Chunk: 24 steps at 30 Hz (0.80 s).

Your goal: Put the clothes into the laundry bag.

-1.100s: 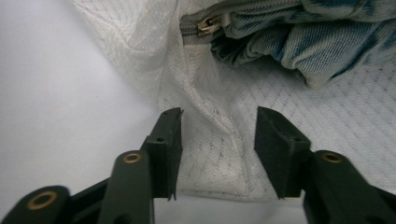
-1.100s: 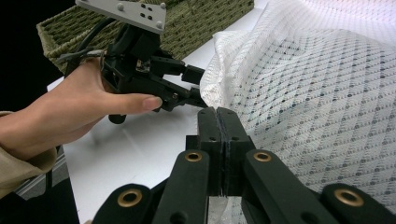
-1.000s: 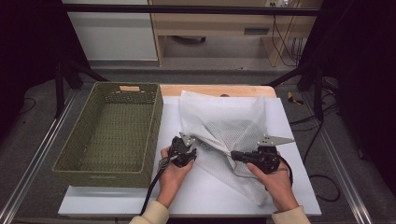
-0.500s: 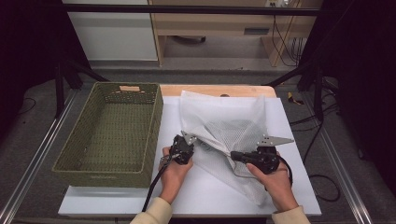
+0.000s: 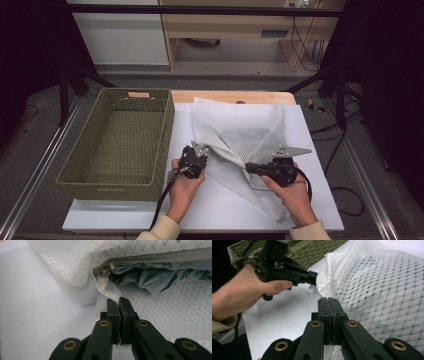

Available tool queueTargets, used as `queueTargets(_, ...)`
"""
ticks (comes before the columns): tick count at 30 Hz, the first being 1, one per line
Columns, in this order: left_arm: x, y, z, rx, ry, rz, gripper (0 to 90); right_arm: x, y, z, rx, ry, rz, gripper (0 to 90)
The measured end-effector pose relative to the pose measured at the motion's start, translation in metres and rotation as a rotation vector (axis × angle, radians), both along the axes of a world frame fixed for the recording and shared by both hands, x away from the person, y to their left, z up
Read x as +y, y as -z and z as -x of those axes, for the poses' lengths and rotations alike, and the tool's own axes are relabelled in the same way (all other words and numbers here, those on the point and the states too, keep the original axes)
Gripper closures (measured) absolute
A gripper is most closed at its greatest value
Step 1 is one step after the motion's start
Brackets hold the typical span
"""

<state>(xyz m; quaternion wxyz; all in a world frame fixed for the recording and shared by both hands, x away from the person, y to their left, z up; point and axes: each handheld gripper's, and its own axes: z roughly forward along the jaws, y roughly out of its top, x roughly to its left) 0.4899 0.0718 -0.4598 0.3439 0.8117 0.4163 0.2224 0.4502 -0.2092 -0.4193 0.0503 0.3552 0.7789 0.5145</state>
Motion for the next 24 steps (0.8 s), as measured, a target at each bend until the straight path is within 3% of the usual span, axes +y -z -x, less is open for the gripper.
queueTargets(8,0.005,-0.010,0.013,0.000,0.027,0.010,88.5,0.012,0.003,-0.001,-0.006,-0.015,0.051,89.7)
queueTargets(24,0.018,-0.021,0.045,0.023,0.108,-0.026,88.5,0.022,0.004,0.000,-0.009,-0.032,0.104,89.7)
